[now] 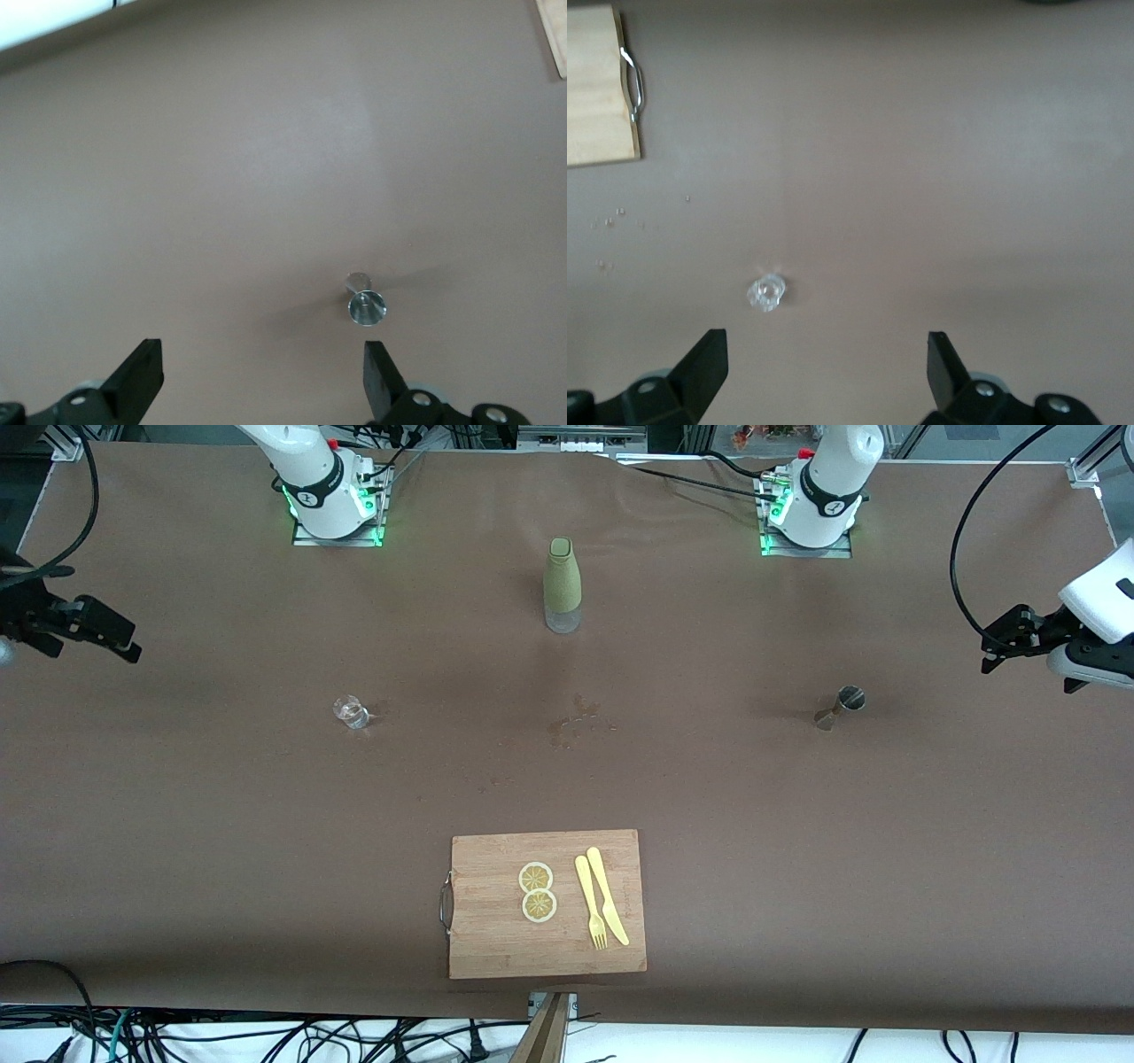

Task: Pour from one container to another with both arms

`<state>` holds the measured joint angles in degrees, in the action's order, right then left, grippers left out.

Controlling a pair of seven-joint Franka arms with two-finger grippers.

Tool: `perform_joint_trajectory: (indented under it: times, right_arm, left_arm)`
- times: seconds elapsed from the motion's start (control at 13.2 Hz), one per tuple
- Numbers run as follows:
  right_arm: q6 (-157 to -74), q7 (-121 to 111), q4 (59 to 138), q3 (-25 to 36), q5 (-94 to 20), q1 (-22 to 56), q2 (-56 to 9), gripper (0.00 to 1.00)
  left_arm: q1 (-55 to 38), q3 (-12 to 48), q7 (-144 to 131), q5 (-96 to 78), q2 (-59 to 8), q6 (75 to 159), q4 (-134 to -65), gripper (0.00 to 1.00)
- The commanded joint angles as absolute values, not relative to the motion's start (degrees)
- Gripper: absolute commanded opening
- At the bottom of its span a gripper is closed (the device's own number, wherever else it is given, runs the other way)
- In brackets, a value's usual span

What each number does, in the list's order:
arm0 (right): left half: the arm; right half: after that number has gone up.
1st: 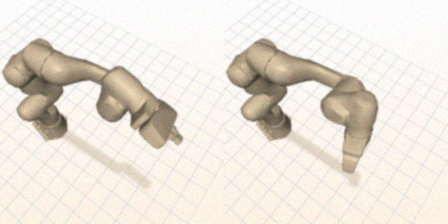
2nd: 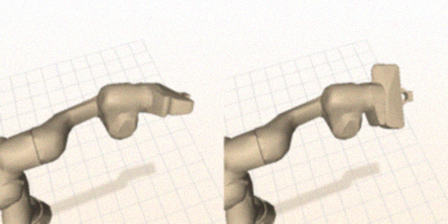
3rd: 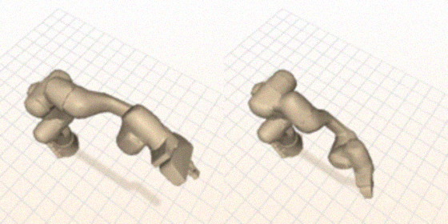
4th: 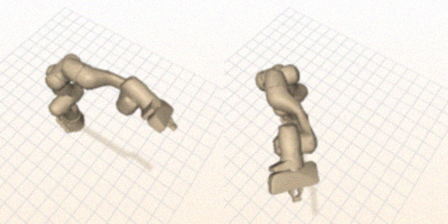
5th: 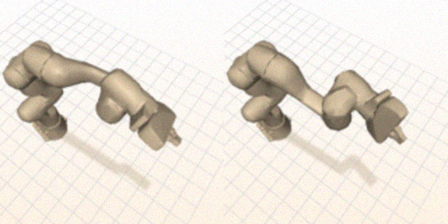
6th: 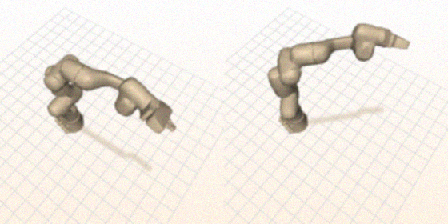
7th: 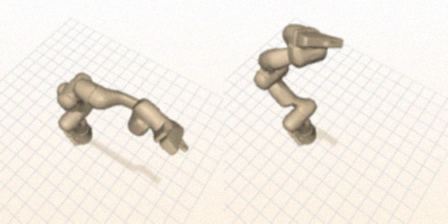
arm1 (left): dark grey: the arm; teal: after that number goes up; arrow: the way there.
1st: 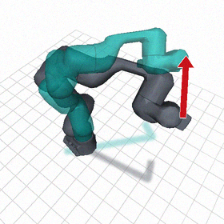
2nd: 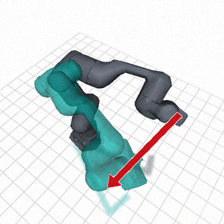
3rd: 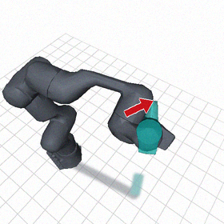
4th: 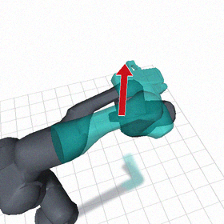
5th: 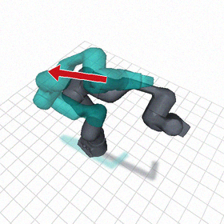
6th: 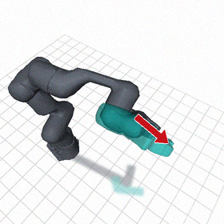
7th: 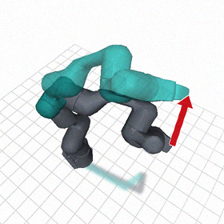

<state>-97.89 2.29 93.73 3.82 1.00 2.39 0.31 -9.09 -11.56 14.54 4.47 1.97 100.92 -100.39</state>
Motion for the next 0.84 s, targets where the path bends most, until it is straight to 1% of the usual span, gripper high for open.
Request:
perform_joint_trajectory:
  times: [0.0,0.08,0.23,0.76]
  right_arm:
    - [-96.69,2.9,94.57,3.87,0.09,1.76,1.67,1.0]
    - [-95.98,2.81,94.57,3.87,-0.78,1.76,1.76,1.0]
    - [-94.84,2.9,94.48,3.87,-0.88,1.76,1.76,1.0]
    - [-93.6,2.55,93.87,3.87,-0.88,1.93,1.67,1.0]
  left_arm:
    - [-9.4,-11.78,6.7,3.69,3.51,98.97,-100.63,1.0]
    - [-9.32,-11.95,5.46,2.13,3.52,98.7,-100.63,1.0]
    - [-9.23,-13.44,5.62,-2.1,3.52,95.12,-100.63,1.0]
    - [-9.05,-13.27,5.27,-2.02,3.87,95.1,-100.55,1.0]
